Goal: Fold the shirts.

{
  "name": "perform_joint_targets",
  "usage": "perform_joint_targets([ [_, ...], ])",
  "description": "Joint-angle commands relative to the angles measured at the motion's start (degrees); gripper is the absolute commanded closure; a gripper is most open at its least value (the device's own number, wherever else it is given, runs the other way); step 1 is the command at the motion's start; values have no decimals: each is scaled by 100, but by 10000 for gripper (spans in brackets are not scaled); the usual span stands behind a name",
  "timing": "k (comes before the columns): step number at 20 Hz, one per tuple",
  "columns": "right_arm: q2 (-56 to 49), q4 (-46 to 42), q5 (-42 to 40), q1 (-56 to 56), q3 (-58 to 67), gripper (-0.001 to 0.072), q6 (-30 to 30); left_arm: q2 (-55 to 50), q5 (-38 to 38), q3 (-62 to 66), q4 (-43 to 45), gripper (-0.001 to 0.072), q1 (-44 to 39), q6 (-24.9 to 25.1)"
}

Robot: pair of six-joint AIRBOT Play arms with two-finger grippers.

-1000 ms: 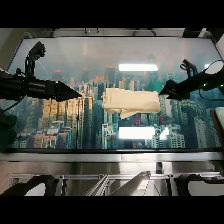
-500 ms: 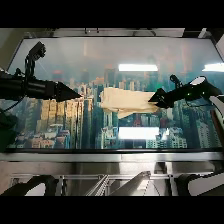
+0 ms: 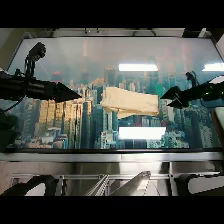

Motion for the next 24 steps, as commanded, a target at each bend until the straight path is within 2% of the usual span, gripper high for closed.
perform_joint_targets([
  [1,-11,55,-52,-168,4,19,-85,4,22,-2,0,684,7,0],
  [8,-592,122,-367,411,2,20,-33,4,15,-2,0,685,7,0],
  [15,-949,1093,-374,1176,2,21,-306,4,0,-2,-2,684,7,0],
  [16,-949,1360,-369,1270,4,84,-485,4,0,-2,-2,684,7,2],
  [18,-938,2122,-109,1311,11,549,-949,4,-2,-2,-2,684,7,0],
  [19,-920,2586,105,1281,11,647,-1128,4,-2,-2,-2,684,7,0],
  [20,-870,3047,345,1222,37,690,-1272,4,0,-2,-2,684,7,0],
  [21,-754,3318,511,1143,92,691,-1303,4,0,-2,-2,684,4,0],
  [24,-122,3344,566,649,481,692,-1051,4,-4,-2,-2,684,4,0],
])
